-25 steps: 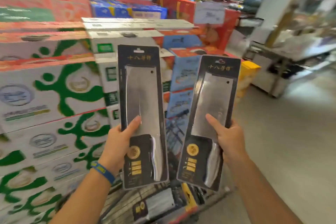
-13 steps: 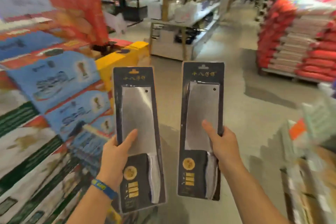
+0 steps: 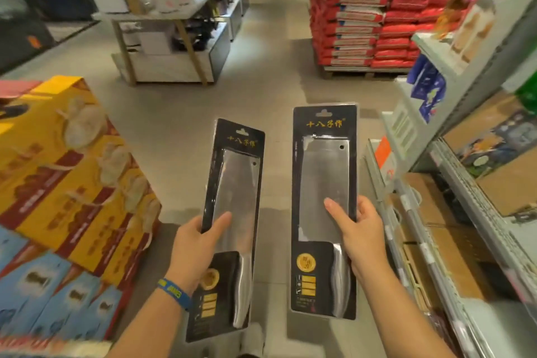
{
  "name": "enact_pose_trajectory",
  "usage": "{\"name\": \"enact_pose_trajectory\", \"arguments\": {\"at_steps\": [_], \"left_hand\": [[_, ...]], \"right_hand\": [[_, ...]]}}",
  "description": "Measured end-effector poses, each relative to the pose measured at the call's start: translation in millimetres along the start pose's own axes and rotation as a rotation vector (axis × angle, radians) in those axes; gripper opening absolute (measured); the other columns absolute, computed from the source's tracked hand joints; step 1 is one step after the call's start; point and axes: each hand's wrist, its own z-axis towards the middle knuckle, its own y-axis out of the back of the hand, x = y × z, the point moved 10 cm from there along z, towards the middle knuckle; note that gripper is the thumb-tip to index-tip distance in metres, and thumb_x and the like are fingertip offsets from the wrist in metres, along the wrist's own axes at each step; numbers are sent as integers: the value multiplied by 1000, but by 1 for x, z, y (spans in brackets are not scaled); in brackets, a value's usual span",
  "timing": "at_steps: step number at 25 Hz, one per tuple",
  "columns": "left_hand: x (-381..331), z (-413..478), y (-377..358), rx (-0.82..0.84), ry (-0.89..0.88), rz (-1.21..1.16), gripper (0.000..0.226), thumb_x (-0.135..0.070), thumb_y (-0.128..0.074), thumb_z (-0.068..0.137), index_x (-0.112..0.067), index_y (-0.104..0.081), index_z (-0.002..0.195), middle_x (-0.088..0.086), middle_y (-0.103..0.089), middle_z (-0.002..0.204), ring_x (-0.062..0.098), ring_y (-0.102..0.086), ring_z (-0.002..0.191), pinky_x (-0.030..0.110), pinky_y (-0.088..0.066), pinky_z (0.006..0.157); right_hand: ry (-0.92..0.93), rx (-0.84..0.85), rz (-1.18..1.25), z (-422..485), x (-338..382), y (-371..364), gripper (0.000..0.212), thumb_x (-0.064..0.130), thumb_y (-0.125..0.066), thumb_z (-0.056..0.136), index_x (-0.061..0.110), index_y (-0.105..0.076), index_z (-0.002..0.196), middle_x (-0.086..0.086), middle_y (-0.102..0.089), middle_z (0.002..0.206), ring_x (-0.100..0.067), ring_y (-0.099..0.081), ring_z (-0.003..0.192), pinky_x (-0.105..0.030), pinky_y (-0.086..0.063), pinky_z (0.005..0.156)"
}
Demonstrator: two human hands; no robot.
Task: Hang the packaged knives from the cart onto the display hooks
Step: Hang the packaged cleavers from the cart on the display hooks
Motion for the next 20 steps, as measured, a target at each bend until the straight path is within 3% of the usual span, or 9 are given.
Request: {"name": "enact_pose_trajectory", "arguments": {"at_steps": [2, 4, 6, 9, 11, 14, 15, 17, 20], "left_hand": [[5, 32, -25, 30, 43, -79, 52, -69, -73, 63, -20, -71, 80, -11, -60, 59, 9, -56, 61, 28, -49, 55], [3, 62, -50, 57, 90, -159, 77, -69, -81, 57, -3, -69, 94, 4, -68, 78, 24, -64, 75, 48, -57, 73], [-17, 101, -80, 103, 62, -199, 67, -71, -81, 52, -15, -74, 88, 3, -76, 83, 27, -72, 82, 56, -58, 79], [-84, 152, -126, 185, -103, -173, 68, -83, -75, 43, -25, -72, 77, -11, -75, 72, 13, -73, 69, 35, -61, 58], [-131, 182, -160, 268, -196, -170, 67, -84, -73, 43, -26, -70, 75, -19, -72, 68, 6, -71, 65, 19, -53, 47], [-175, 213, -221, 399, -223, -185, 54, -74, -79, 53, -26, -71, 78, -9, -75, 75, 15, -74, 72, 40, -61, 62], [-186, 219, -243, 443, -226, -198, 54, -73, -80, 53, -26, -72, 77, -4, -76, 76, 20, -74, 74, 44, -61, 65], [-210, 229, -294, 519, -256, -215, 56, -79, -77, 50, -28, -73, 75, -3, -76, 75, 18, -73, 70, 40, -60, 61], [-246, 229, -372, 630, -303, -219, 38, -78, -73, 54, -46, -73, 75, -9, -75, 74, 12, -73, 67, 32, -58, 57]], "right_hand": [[2, -50, -9, 19, -8, 9, 22, 26, -83, 85, 23, -70, 103, 4, -79, 97, -16, -77, 87, -25, -61, 66], [1, -115, -18, 38, -7, 19, 21, 26, -82, 85, 21, -70, 102, 2, -80, 95, -18, -77, 85, -25, -60, 63], [31, -237, -30, 68, 9, 33, 23, 30, -83, 84, 20, -71, 101, 3, -79, 90, -15, -77, 78, -21, -57, 57], [107, -399, -85, 111, 56, 43, 26, 36, -86, 80, 20, -73, 97, 13, -78, 83, -4, -74, 70, -13, -52, 51], [146, -505, -104, 135, 81, 53, 25, 42, -85, 80, 24, -74, 93, 17, -77, 81, -1, -73, 70, -11, -51, 50], [186, -672, -145, 154, 104, 80, 42, 68, -75, 75, 28, -72, 86, 17, -76, 83, 0, -72, 74, -12, -52, 53], [174, -729, -170, 158, 107, 91, 50, 75, -71, 72, 28, -72, 86, 13, -77, 84, -4, -73, 75, -19, -56, 58], [156, -829, -162, 170, 112, 121, 55, 79, -70, 71, 27, -73, 88, 6, -77, 87, -13, -75, 80, -38, -62, 68], [187, -952, -152, 188, 128, 169, 53, 79, -72, 68, 28, -74, 83, 9, -77, 81, -10, -74, 73, -28, -59, 57]]}}
